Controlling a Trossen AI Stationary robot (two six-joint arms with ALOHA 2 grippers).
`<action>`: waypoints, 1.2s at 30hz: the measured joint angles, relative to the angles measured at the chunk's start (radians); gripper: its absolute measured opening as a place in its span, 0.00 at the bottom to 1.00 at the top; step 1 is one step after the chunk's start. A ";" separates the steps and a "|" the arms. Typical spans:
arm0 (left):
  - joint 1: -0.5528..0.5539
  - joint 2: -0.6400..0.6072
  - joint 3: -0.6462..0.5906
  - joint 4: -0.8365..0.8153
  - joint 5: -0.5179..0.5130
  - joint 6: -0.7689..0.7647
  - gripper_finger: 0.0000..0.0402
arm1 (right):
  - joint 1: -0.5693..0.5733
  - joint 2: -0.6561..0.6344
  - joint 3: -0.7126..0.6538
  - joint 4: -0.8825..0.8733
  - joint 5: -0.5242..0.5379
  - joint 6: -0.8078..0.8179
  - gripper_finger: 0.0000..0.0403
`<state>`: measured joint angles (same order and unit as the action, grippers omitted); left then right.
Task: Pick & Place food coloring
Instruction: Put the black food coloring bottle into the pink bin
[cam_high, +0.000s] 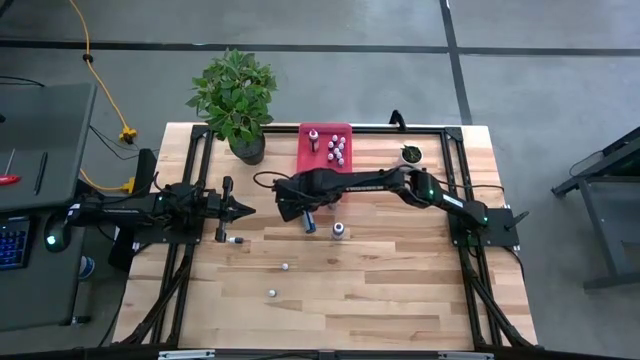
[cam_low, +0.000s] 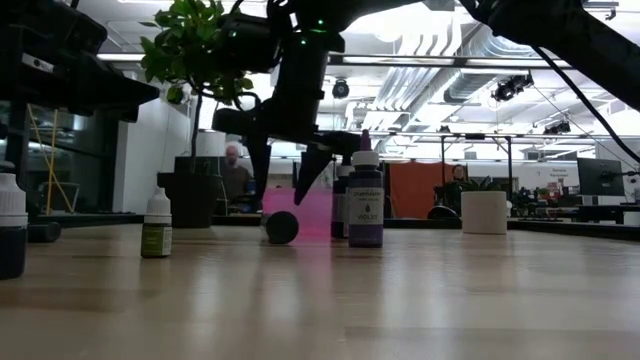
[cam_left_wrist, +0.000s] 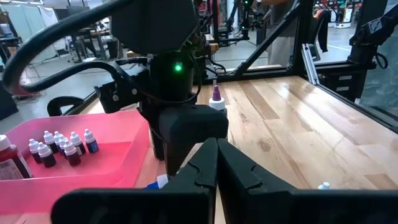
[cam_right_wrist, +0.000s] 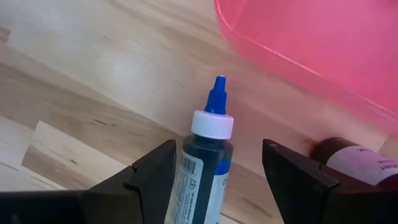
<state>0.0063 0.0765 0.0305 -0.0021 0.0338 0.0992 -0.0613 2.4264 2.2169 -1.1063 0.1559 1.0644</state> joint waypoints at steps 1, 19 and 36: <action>0.000 0.000 0.000 0.000 0.000 0.000 0.00 | -0.001 -0.001 0.000 -0.007 0.000 -0.006 0.56; 0.000 0.000 0.000 0.000 0.000 0.000 0.00 | -0.002 -0.020 0.016 0.038 0.002 -0.037 0.56; 0.000 0.000 0.000 0.000 0.000 0.000 0.00 | -0.012 -0.150 0.117 -0.385 0.156 -0.011 0.56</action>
<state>0.0061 0.0761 0.0305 -0.0021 0.0341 0.0992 -0.0729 2.2763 2.3344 -1.4910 0.3118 1.0535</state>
